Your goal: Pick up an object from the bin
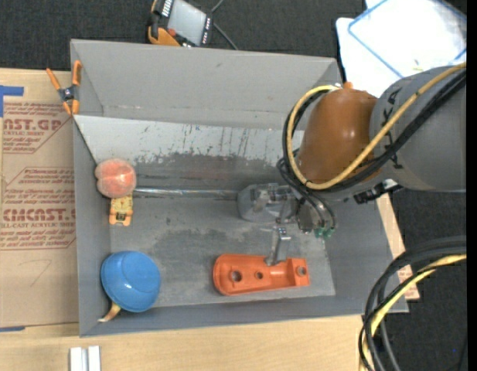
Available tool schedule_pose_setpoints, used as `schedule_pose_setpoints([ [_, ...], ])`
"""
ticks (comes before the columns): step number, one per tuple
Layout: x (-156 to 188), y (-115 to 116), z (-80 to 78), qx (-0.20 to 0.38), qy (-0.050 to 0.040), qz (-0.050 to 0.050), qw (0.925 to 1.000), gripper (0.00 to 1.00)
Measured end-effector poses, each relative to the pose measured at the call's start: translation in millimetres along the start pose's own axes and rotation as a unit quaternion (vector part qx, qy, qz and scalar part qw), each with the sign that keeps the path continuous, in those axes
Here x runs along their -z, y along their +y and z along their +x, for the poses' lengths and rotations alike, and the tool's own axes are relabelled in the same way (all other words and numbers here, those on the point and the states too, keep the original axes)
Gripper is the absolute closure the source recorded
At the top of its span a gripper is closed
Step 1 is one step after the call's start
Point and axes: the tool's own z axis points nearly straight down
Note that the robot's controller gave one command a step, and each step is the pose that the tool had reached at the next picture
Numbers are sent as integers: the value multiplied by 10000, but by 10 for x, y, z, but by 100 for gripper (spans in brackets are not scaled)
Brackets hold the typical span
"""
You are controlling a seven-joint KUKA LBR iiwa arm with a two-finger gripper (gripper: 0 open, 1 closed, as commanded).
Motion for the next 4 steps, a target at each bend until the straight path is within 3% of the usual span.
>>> schedule_pose_setpoints([
  [1, -716, 4, 527, 436, -40, -4, 9990, 0],
  [2, -250, 67, 596, 155, -64, -1, 9999, 0],
  [3, -442, 27, 568, -831, -22, -11, 9965, 0],
  [4, -732, 238, 522, -411, -81, -8, 9991, 0],
])
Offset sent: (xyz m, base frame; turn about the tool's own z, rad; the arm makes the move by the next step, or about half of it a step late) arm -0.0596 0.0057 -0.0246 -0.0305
